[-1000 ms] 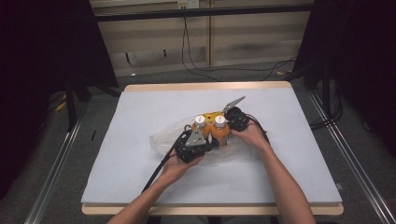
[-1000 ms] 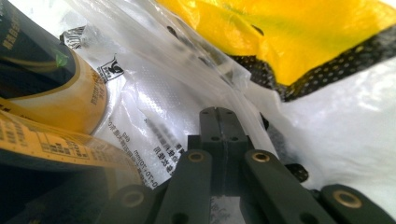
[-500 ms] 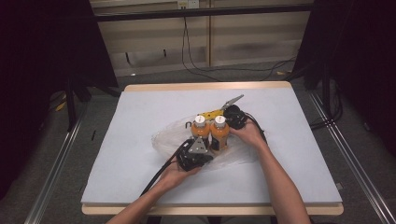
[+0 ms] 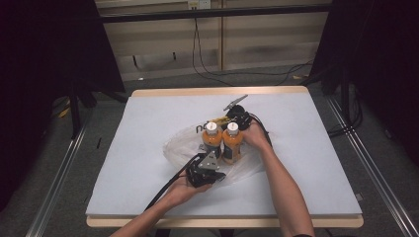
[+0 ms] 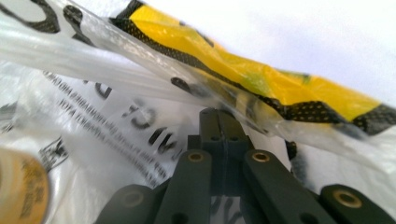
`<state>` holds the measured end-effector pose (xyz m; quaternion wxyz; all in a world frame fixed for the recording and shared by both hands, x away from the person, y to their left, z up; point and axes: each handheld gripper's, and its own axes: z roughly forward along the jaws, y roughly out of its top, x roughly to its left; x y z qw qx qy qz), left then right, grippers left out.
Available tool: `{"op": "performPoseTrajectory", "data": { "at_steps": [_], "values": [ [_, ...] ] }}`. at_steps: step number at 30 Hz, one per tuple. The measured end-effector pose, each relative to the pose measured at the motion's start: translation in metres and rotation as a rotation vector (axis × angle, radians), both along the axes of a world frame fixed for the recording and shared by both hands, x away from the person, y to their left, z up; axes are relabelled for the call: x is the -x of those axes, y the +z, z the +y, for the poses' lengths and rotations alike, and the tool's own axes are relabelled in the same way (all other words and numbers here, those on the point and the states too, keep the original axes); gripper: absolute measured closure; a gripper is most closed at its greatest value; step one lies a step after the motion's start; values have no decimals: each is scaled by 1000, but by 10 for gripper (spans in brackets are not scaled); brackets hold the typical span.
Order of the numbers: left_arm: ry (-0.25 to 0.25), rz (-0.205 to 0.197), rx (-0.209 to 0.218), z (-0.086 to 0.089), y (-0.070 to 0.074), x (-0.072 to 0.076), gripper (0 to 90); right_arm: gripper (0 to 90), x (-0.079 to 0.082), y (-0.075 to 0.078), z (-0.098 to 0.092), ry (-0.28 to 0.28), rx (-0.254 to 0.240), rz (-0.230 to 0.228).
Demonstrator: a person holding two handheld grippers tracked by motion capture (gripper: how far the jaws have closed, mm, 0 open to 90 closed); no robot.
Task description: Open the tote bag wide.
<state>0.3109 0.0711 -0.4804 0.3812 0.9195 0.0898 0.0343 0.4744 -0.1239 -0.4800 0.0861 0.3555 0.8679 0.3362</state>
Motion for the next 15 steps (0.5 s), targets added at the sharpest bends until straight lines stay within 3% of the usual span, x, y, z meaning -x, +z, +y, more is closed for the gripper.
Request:
{"op": "performPoseTrajectory", "data": {
  "at_steps": [4,5,7,11,12,15],
  "values": [
    [-6,40,16,2,-1,-2,900,900,-7,0,3,-15,5,0],
    [-7,37,37,2,-2,-1,900,900,-8,0,3,-15,11,-9],
    [-33,55,31,3,-1,1,900,900,-11,-1,5,-30,2,-14],
    [-41,47,20,4,-1,4,900,900,-16,-2,4,-54,-20,-8],
    [-43,52,37,4,-2,4,900,900,-18,-3,4,-54,-19,-11],
    [-51,50,13,4,0,5,900,900,-21,-3,5,-69,-19,-10]
  ]
}}
